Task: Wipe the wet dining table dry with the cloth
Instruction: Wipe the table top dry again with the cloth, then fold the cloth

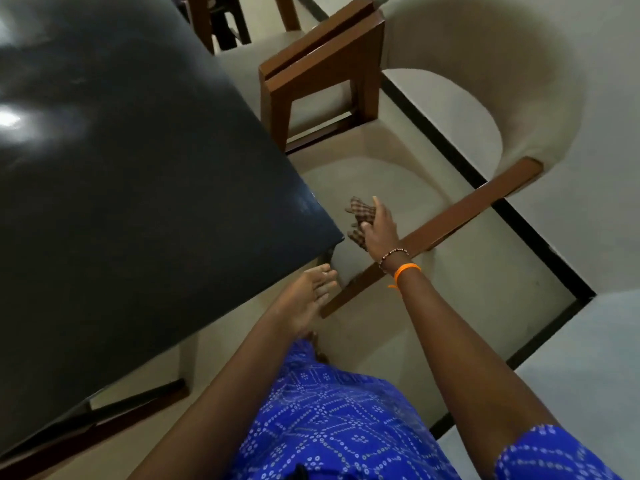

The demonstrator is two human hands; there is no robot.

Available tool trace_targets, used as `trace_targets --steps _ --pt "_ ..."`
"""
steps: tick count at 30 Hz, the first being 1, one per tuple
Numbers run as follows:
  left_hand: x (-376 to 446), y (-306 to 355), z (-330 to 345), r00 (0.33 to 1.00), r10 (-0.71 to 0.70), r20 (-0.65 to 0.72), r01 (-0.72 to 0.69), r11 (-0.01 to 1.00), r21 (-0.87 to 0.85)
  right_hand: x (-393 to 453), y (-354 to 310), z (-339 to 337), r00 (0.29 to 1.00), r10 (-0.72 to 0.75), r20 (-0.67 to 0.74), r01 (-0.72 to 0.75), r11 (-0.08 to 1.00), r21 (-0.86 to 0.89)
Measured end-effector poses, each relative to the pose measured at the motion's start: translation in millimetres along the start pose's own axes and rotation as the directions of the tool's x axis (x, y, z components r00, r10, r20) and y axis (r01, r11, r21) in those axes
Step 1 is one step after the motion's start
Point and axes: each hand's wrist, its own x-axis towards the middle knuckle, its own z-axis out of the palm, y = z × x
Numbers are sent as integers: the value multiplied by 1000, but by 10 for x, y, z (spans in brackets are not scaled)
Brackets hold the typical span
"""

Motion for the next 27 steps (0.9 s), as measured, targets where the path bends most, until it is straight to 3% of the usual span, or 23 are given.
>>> trace_targets --steps 4,6,10,22,27 --pt "285 262 426 995 89 37 -93 983 156 -152 -117 -287 995 -44 91 9 937 350" --pt "406 404 618 986 148 76 -160 968 194 -210 -114 -422 992 -90 93 53 937 346" --pt "626 580 950 978 181 105 -203 937 284 -185 16 -727 986 -159 -44 165 950 264" --pt "1273 579 2274 953 141 269 -250 869 428 149 856 -1638 907 -23 -421 142 957 253" --pt "1670 529 3065 919 111 378 -303 812 499 357 1414 -2269 893 41 -449 129 931 342"
